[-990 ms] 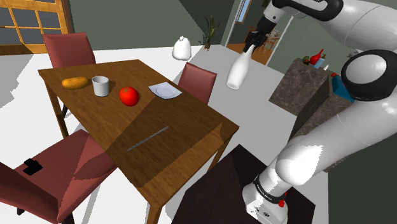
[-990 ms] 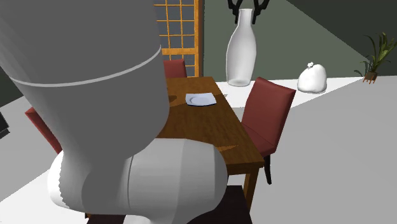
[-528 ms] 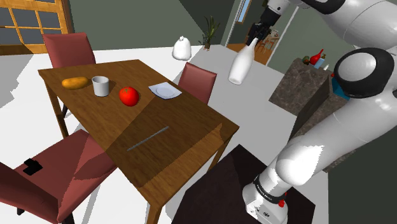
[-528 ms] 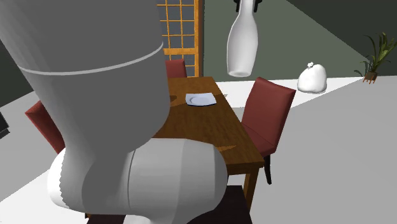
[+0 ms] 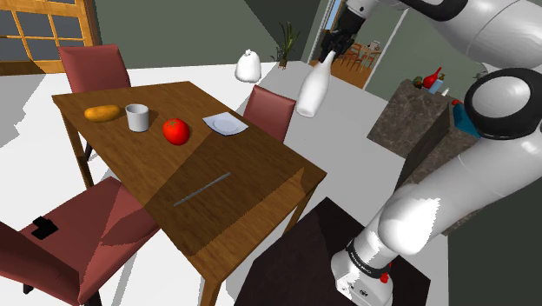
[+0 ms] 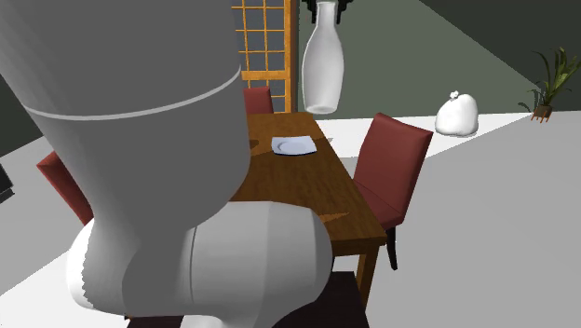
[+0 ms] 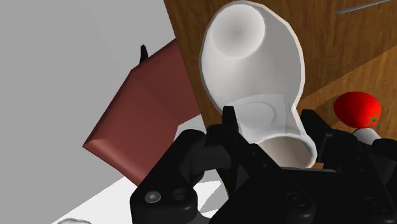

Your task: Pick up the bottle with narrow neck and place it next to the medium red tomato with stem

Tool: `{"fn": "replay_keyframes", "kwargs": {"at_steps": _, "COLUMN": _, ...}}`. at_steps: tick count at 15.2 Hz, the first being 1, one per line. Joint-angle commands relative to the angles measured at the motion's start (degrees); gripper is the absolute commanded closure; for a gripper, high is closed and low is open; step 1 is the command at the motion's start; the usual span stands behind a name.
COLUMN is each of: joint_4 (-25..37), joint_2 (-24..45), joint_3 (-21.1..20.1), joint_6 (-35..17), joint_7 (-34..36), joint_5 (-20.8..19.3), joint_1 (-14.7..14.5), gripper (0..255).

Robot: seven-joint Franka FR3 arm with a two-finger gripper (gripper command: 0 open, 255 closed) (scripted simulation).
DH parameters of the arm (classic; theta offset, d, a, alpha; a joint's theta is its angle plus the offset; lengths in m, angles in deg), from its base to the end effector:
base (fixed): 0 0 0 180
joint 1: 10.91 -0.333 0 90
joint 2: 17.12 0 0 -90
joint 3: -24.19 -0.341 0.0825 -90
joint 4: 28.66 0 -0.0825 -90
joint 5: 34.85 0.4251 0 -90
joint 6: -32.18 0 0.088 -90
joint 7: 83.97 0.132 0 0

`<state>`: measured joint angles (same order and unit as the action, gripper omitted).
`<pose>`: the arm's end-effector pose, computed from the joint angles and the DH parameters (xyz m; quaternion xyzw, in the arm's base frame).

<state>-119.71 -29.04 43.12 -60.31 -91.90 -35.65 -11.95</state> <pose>0.4995 -0.1874 0.7300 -0.9897 0.0871 -0.1139 0.0013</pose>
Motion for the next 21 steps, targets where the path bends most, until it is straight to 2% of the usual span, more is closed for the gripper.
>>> {"fn": "replay_keyframes", "kwargs": {"at_steps": 1, "joint_4": -1.5, "joint_2": -0.2, "joint_3": -1.7, "joint_6": -1.3, "joint_7": 2.7, "joint_5": -0.3, "joint_1": -0.9, "gripper": 255}}
{"fn": "replay_keyframes", "kwargs": {"at_steps": 11, "joint_4": -4.0, "joint_2": 2.8, "joint_3": -9.6, "joint_6": -6.8, "joint_7": 15.5, "joint_5": -1.1, "joint_1": -5.7, "gripper": 255}}
{"fn": "replay_keyframes", "kwargs": {"at_steps": 21, "joint_4": 0.9, "joint_2": 11.6, "joint_3": -16.0, "joint_6": -10.2, "joint_7": 27.2, "joint_5": -2.3, "joint_1": -10.8, "gripper": 255}}
